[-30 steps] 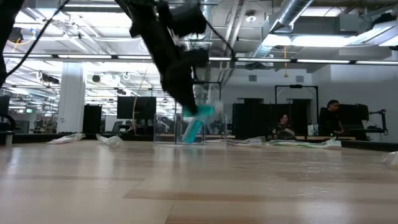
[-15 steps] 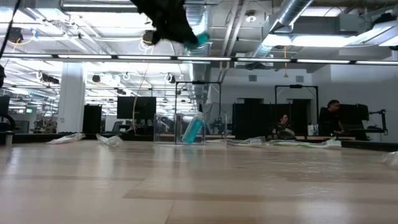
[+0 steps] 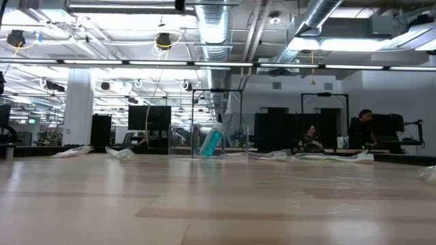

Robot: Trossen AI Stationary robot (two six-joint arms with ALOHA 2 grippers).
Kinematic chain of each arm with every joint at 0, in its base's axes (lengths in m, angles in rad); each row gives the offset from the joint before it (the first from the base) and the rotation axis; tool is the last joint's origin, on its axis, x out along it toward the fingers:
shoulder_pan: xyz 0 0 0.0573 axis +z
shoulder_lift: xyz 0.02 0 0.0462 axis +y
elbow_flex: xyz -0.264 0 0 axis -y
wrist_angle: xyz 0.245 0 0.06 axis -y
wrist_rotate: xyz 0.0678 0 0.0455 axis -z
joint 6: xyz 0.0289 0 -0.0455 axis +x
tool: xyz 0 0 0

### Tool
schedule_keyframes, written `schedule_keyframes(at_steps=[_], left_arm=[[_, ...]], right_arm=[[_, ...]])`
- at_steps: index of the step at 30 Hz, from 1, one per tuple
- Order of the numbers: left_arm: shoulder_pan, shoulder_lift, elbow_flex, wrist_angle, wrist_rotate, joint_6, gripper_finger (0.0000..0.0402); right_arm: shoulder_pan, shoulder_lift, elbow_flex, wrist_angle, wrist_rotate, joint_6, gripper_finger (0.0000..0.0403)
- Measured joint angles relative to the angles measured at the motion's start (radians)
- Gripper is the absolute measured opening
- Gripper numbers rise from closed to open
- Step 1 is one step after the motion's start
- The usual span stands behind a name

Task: Pick & Place toothbrushing station
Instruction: Put the blue mouthwash into the transparent organizer

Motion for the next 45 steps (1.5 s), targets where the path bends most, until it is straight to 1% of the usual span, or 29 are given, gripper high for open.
schedule_keyframes(at_steps=[5,7,8,15,18,24,29,33,39,45], left_arm=[[-0.009,0.001,0.000,0.041,0.042,0.005,0.0061],[-0.009,0.001,0.000,0.041,0.085,0.005,0.0061],[-0.010,0.001,0.000,0.042,0.105,0.005,0.0061],[-0.021,0.001,0.000,0.068,0.166,0.005,0.0061],[-0.021,0.001,0.000,0.068,0.230,-0.020,0.0061],[-0.021,0.001,0.000,0.068,0.298,-0.066,0.0060],[0.009,0.001,0.000,0.060,0.395,-0.161,0.0058],[0.034,0.001,0.000,0.050,0.431,-0.222,0.0058],[0.070,0.011,0.000,0.055,0.574,-0.365,0.0058],[0.067,0.015,0.000,0.013,0.621,-0.401,0.0057]], right_arm=[[0.000,0.000,0.000,0.089,-0.129,0.040,0.0152],[0.000,0.000,0.000,0.092,-0.180,0.045,0.0157],[0.001,0.000,0.000,0.090,-0.188,0.051,0.0159],[0.008,0.011,-0.001,0.082,-0.189,0.049,0.0164],[0.007,0.009,0.000,0.082,-0.190,0.046,0.0164],[0.007,0.010,0.000,0.059,-0.195,0.033,0.0164],[0.010,0.010,0.000,0.031,-0.220,0.021,0.0164],[0.022,0.010,0.000,0.025,-0.222,0.023,0.0164],[0.023,0.051,-0.003,-0.011,-0.233,0.016,0.0164],[0.030,0.101,0.000,0.013,-0.254,-0.001,0.0164]])
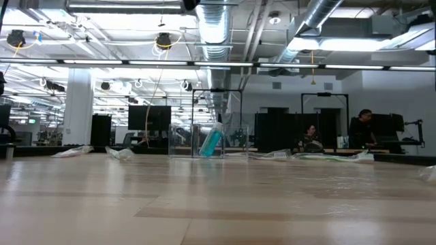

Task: Pick & Place toothbrushing station
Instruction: Put the blue mouthwash into the transparent organizer

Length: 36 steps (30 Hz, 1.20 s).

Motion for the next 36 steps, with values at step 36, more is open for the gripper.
schedule_keyframes(at_steps=[36], left_arm=[[0.000,0.001,-0.001,0.006,0.038,0.002,0.0057]], right_arm=[[0.006,0.007,0.000,-0.021,-0.100,0.011,0.0164]])
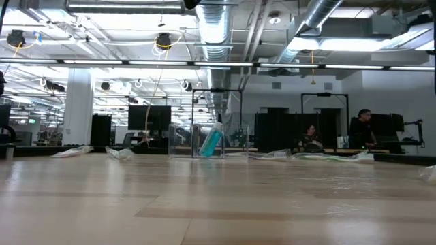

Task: Pick & Place toothbrushing station
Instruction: Put the blue mouthwash into the transparent organizer

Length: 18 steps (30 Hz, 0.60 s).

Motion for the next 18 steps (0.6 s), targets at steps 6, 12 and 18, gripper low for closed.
schedule_keyframes(at_steps=[6,12,18], left_arm=[[0.000,0.000,0.000,0.004,0.000,0.000,0.0057],[0.000,0.000,0.000,0.022,0.000,0.001,0.0057],[0.000,0.000,0.000,0.029,0.000,0.002,0.0057]], right_arm=[[0.000,0.000,0.000,0.012,0.000,0.005,0.0163],[0.000,0.000,0.000,0.034,0.000,0.008,0.0145],[0.000,0.000,0.000,0.033,0.000,0.016,0.0120]])
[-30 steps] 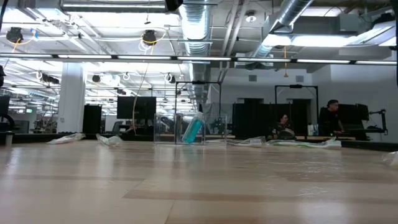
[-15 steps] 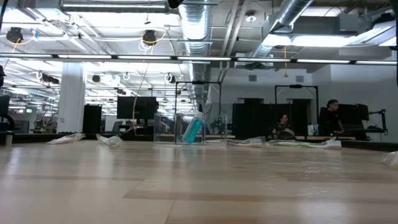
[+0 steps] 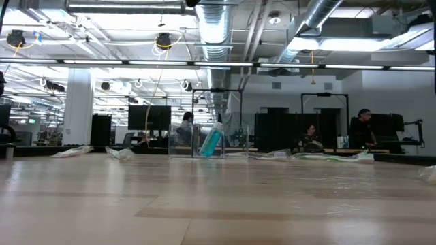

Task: Pick & Place toothbrushing station
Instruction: Put the blue mouthwash into the transparent organizer

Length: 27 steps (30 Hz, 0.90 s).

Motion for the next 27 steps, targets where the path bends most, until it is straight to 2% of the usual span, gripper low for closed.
schedule_keyframes(at_steps=[10,17,27], left_arm=[[0.000,0.000,0.000,0.014,-0.001,0.011,0.0061],[0.000,0.000,0.000,0.017,-0.002,0.041,0.0121],[0.020,-0.017,0.000,0.034,-0.068,0.118,0.0159]], right_arm=[[0.000,-0.001,0.000,-0.001,-0.010,-0.026,0.0081],[0.000,-0.002,0.000,-0.001,-0.002,-0.053,0.0081],[-0.030,-0.003,0.000,-0.005,0.002,-0.064,0.0081]])
